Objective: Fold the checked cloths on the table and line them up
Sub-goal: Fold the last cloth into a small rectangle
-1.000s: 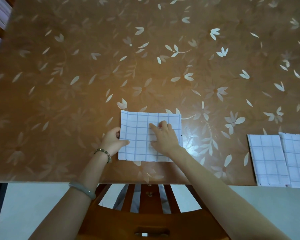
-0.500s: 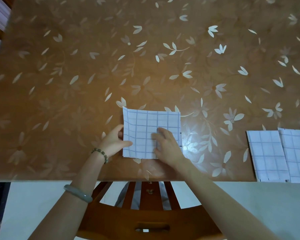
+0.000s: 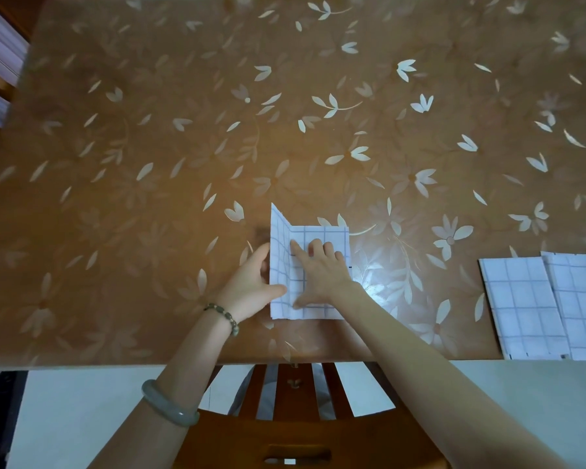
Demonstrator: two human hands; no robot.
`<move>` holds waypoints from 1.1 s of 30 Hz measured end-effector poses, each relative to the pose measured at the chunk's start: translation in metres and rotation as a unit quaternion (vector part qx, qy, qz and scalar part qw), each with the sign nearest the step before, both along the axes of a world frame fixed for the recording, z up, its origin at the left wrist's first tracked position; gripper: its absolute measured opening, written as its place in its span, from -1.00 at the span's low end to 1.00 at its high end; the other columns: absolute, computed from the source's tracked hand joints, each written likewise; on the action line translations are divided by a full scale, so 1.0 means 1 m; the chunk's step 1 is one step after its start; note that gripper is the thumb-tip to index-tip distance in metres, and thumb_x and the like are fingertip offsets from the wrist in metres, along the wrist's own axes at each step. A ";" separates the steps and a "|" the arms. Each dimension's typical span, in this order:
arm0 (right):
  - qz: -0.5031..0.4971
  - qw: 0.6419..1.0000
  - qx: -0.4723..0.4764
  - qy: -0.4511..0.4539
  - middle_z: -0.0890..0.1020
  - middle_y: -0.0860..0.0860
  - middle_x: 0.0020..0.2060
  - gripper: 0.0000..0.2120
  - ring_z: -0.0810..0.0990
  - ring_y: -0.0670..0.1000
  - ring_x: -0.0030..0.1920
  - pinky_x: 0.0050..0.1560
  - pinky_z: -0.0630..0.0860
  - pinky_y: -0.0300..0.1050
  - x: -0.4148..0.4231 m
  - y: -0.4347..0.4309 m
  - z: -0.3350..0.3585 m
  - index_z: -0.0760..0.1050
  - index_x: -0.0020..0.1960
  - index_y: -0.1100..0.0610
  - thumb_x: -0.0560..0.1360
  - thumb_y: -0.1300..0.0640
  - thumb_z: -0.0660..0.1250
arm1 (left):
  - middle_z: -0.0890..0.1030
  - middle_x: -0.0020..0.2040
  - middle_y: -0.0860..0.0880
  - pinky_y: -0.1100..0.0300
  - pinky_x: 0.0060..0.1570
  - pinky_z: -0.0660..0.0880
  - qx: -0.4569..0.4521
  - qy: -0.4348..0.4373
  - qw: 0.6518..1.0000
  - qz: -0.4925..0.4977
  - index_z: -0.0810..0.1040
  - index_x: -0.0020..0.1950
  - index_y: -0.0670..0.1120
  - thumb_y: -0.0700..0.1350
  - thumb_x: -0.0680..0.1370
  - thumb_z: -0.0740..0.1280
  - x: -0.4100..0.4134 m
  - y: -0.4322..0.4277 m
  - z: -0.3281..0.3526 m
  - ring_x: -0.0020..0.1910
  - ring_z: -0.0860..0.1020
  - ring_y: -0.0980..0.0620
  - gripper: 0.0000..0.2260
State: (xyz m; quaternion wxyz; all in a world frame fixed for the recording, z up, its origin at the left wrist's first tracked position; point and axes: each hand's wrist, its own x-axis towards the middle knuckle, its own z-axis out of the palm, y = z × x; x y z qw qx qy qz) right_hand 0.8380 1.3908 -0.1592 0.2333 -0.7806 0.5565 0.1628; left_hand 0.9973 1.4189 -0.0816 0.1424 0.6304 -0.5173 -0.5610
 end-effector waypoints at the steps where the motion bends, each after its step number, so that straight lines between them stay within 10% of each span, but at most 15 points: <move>1: 0.003 1.000 0.004 0.006 0.24 0.08 0.21 0.20 0.26 0.13 0.18 0.20 0.29 0.01 0.001 -0.001 0.000 -0.14 0.53 -0.02 0.15 -0.29 0.51 | 0.59 -0.05 0.08 0.10 -0.14 0.62 -0.005 -0.008 1.000 -0.002 0.35 0.32 0.16 -0.30 0.44 0.37 -0.004 -0.001 0.001 -0.16 0.63 0.10 -0.43; 7: -0.002 1.000 0.004 0.027 0.22 0.10 0.23 0.14 0.25 0.16 0.22 0.21 0.31 0.06 0.007 0.000 -0.003 -0.10 0.52 0.02 0.19 -0.23 0.52 | 0.49 -0.18 0.03 0.25 -0.40 0.50 -0.023 -0.044 0.998 -0.026 0.26 0.44 0.12 -0.31 0.44 0.34 -0.026 -0.003 -0.002 -0.43 0.45 0.17 -0.35; 11: -0.113 0.979 0.089 -0.148 0.33 0.10 0.19 -0.24 0.32 0.14 0.16 0.22 0.36 0.03 -0.013 -0.008 -0.008 0.20 0.44 0.02 0.33 0.01 0.46 | 0.50 -0.22 0.03 0.39 -0.50 0.32 -0.019 -0.053 0.997 -0.052 0.22 0.45 0.15 -0.29 0.44 0.33 -0.044 -0.004 -0.011 -0.52 0.40 0.22 -0.33; 16: -0.444 0.769 0.128 -0.441 0.65 0.05 -0.08 -0.82 0.60 0.05 0.00 0.13 0.52 -0.05 -0.053 -0.011 0.002 0.60 0.05 0.15 0.47 0.23 0.32 | 0.46 -0.21 0.05 0.38 -0.47 0.28 -0.007 -0.079 0.994 -0.080 0.11 0.52 0.10 -0.24 0.44 0.34 -0.069 -0.010 -0.028 -0.38 0.42 0.13 -0.27; 19: -0.539 0.694 0.086 -0.469 0.58 0.07 -0.31 -0.79 0.55 0.04 -0.21 -0.09 0.51 -0.08 -0.065 -0.011 0.007 0.58 -0.18 0.23 0.53 0.10 0.32 | 0.49 -0.14 0.01 0.35 -0.46 0.28 -0.001 -0.089 0.992 -0.093 0.11 0.51 0.04 -0.24 0.43 0.34 -0.084 -0.011 -0.040 -0.29 0.46 0.08 -0.29; 27: -0.568 0.695 0.053 -0.438 0.49 0.11 -0.39 -0.46 0.50 0.03 -0.31 -0.06 0.59 0.09 -0.063 -0.007 -0.008 0.52 -0.21 0.41 0.36 -0.13 0.42 | 0.46 -0.02 -0.13 0.09 -0.16 0.41 -0.023 -0.141 0.980 -0.137 0.18 0.44 -0.07 -0.26 0.43 0.33 -0.106 -0.005 -0.062 0.06 0.50 -0.20 -0.38; 33: -0.569 0.741 0.029 -0.354 0.60 0.21 -0.37 -0.78 0.56 0.05 -0.32 -0.08 0.62 0.12 -0.064 -0.005 -0.014 0.58 -0.25 0.31 0.35 0.13 0.36 | 0.37 0.32 -0.14 0.00 0.25 0.41 0.018 -0.119 0.984 -0.131 0.02 0.56 -0.09 0.11 0.47 0.39 -0.107 -0.001 -0.063 0.31 0.40 -0.11 -0.18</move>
